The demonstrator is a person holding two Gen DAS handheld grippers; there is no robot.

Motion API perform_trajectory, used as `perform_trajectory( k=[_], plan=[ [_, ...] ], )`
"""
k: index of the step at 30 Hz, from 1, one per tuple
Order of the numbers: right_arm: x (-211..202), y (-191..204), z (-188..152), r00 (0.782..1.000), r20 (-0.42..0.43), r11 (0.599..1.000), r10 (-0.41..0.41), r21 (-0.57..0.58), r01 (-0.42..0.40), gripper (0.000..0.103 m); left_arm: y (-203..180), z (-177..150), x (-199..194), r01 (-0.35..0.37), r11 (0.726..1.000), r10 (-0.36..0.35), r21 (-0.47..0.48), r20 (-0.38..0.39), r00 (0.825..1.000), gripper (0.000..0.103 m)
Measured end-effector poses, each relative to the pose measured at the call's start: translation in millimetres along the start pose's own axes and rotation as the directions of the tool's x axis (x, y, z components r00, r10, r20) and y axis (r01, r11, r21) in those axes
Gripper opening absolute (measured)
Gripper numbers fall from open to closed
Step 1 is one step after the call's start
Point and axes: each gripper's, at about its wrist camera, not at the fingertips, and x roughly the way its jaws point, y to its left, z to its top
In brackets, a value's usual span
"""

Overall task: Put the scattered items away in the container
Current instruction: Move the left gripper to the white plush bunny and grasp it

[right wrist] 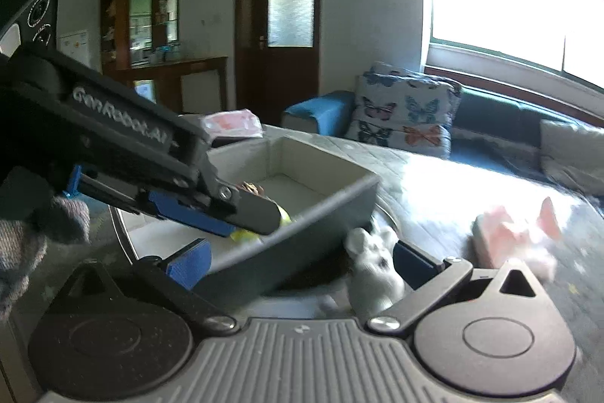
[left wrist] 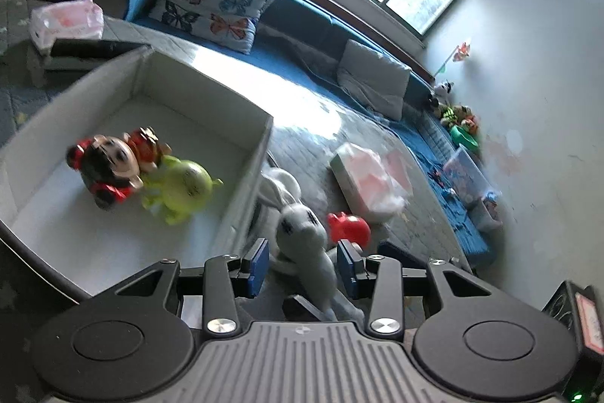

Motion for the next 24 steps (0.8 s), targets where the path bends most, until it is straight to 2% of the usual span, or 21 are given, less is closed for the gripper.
perform_trajectory(
  k=[6, 13, 18, 20, 24],
  plan=[
    [-5, -19, -31, 0.997, -0.066, 0.997, -0.049, 0.056, 0.053, 0.103, -12, -15, 21, 0.003, 1.000, -0.003, 0.004, -0.053, 0.999, 0.042],
    [4, -37, -41, 0.994, -0.097, 0.991, -0.050, 0.116, 0.062, 0.102, -15, -19, 47, -0.026, 0.999, 0.023, -0.047, -0.068, 0.997, 0.042],
    [19, -47, -45, 0.991, -0.128, 0.984, -0.027, 0.170, 0.049, 0.090, -22, -16, 61, -0.043, 0.998, 0.040, -0.048, -0.063, 0.997, 0.042],
    [24, -50, -46, 0.991, -0.133, 0.981, -0.023, 0.186, 0.048, 0.081, -22, -14, 66, -0.048, 0.997, 0.045, -0.057, -0.059, 0.997, 0.042],
    [33, -53, -47, 0.990, -0.138, 0.978, -0.016, 0.202, 0.044, 0.075, -20, -9, 76, -0.067, 0.993, 0.062, -0.095, -0.055, 0.997, 0.042]
  ],
)
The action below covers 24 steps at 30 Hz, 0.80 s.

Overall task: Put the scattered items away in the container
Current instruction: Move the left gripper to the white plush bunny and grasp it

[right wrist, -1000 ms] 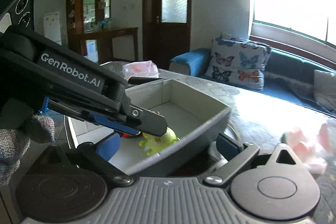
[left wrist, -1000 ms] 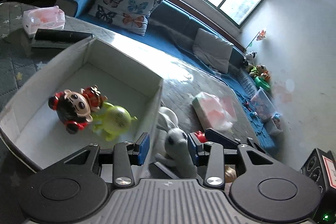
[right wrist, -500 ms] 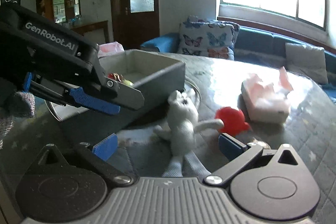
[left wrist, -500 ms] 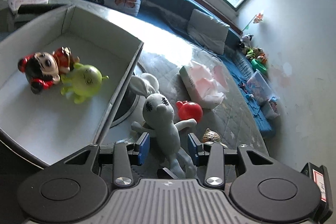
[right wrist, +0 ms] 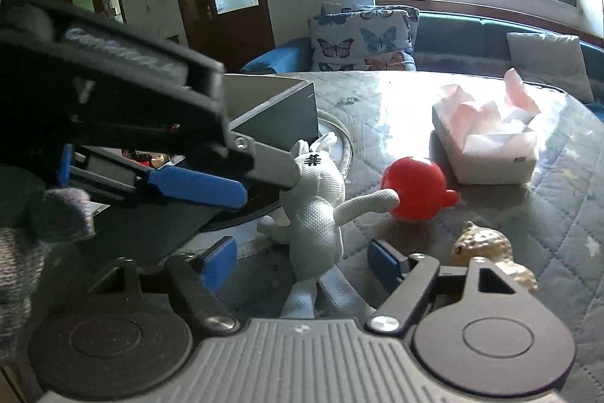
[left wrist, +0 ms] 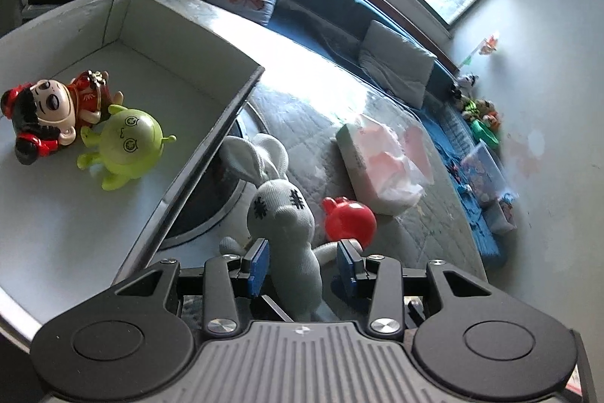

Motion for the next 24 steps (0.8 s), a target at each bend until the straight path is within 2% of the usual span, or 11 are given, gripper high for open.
perform_trajectory(
  k=[5, 16, 19, 24],
  plan=[
    [8, -5, 2, 1.000, -0.011, 1.000, 0.013, 0.019, -0.013, 0.062, 1, 1, 14, -0.022, 1.000, 0.022, -0.015, -0.023, 0.999, 0.042],
    [16, -11, 0, 0.999, -0.027, 0.998, 0.022, 0.058, -0.020, 0.047, 0, 0, 30, -0.047, 0.999, 0.046, -0.014, -0.050, 0.998, 0.042],
    [15, -10, 0, 0.999, -0.024, 0.998, 0.021, 0.057, -0.020, 0.037, 1, -1, 32, -0.050, 0.999, 0.050, -0.008, -0.060, 0.997, 0.042],
    [13, -9, -1, 0.999, -0.026, 0.997, 0.032, 0.069, -0.030, 0.031, 0, -4, 30, -0.041, 0.999, 0.043, 0.024, -0.050, 0.998, 0.035]
  ],
)
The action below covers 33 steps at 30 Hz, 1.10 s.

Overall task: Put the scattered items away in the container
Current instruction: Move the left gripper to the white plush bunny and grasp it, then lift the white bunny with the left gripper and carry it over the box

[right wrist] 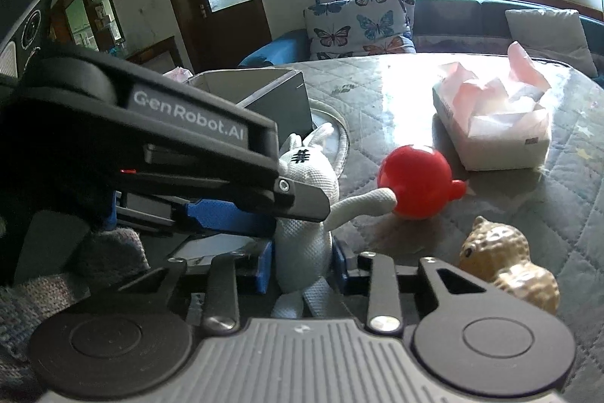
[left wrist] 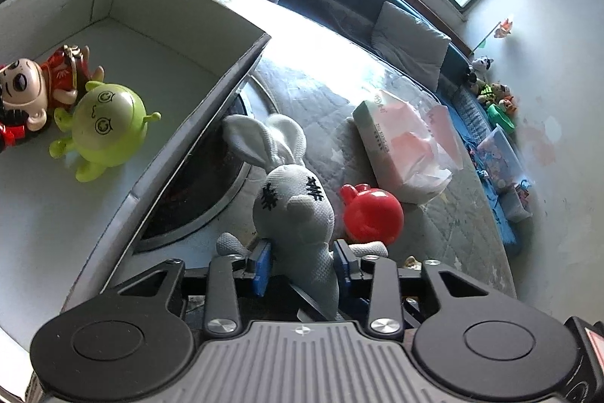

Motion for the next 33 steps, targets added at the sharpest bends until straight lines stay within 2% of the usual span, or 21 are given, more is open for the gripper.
perform_trajectory(
  k=[7, 16, 25, 33],
  plan=[
    [-8, 5, -5, 1.000, 0.006, 1.000, 0.009, 0.007, -0.010, 0.030, 3, -7, -10, 0.027, 0.999, -0.027, 0.025, 0.008, 1.000, 0.029],
    [-37, 29, -15, 0.998, 0.044, 0.999, 0.042, 0.003, -0.042, 0.030, 9, -27, -52, 0.068, 0.997, -0.071, 0.044, 0.074, 0.995, 0.028],
    [-64, 78, -5, 0.988, 0.118, 0.992, 0.103, -0.086, -0.094, 0.030, 25, -34, -115, 0.087, 0.995, -0.097, 0.052, 0.236, 0.967, 0.027],
    [-51, 126, 21, 0.972, 0.168, 0.976, 0.162, -0.174, -0.133, 0.030, 50, -3, -149, 0.045, 0.997, -0.062, 0.059, 0.319, 0.946, 0.027]
  ],
)
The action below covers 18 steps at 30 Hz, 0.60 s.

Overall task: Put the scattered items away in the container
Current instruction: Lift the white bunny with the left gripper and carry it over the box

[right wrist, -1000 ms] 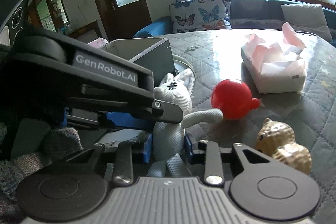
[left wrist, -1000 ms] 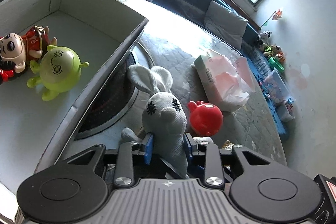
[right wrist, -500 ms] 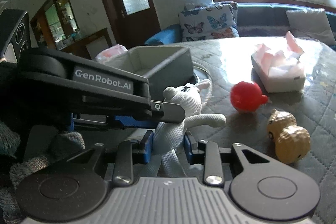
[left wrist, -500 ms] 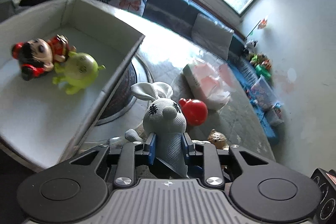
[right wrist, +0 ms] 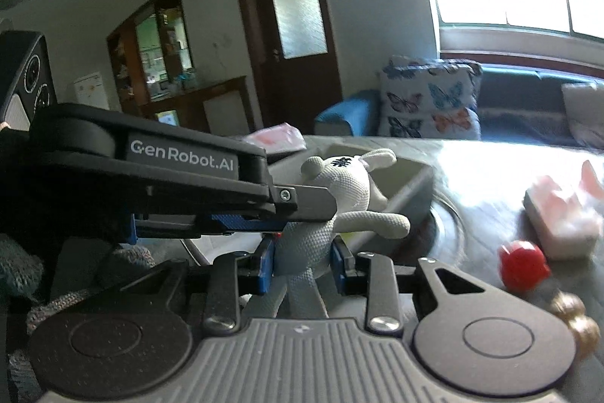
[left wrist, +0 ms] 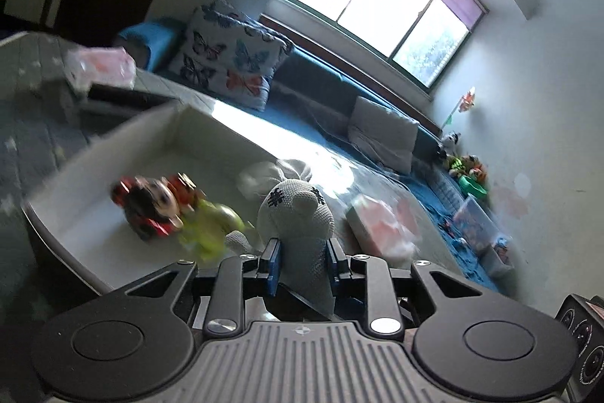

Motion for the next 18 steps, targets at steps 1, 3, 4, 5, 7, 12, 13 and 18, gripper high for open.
perform_trajectory(
  k=[1, 3, 4, 5, 7, 12, 13, 18],
  plan=[
    [7, 4, 3, 1.000, 0.003, 1.000, 0.004, -0.006, -0.004, 0.030, 5, 6, 0, -0.007, 1.000, 0.007, 0.000, 0.004, 1.000, 0.027],
    [20, 11, 10, 1.000, 0.005, 1.000, 0.013, -0.016, -0.013, 0.030, 16, 16, 1, -0.024, 1.000, 0.024, 0.006, 0.010, 1.000, 0.027],
    [28, 14, 13, 1.000, 0.004, 1.000, 0.018, -0.019, -0.018, 0.030, 21, 21, 3, -0.035, 0.999, 0.035, 0.007, 0.011, 0.999, 0.027],
    [37, 17, 17, 1.000, 0.000, 1.000, 0.026, -0.018, -0.026, 0.030, 27, 26, 4, -0.043, 0.999, 0.043, 0.013, 0.011, 0.999, 0.027],
    [53, 22, 22, 0.999, -0.011, 0.999, 0.035, -0.012, -0.035, 0.030, 39, 32, 8, -0.058, 0.998, 0.058, 0.012, 0.006, 0.998, 0.027],
    [94, 29, 30, 0.997, -0.050, 0.998, 0.064, 0.017, -0.064, 0.030, 66, 44, 19, -0.110, 0.994, 0.110, 0.004, -0.018, 0.994, 0.028],
    [102, 31, 30, 0.996, -0.061, 0.997, 0.070, 0.023, -0.068, 0.030, 70, 45, 21, -0.121, 0.993, 0.121, 0.005, -0.023, 0.992, 0.028],
    [133, 32, 28, 0.988, -0.116, 0.994, 0.099, 0.058, -0.092, 0.030, 92, 49, 29, -0.164, 0.986, 0.164, -0.011, -0.045, 0.985, 0.029]
  ],
)
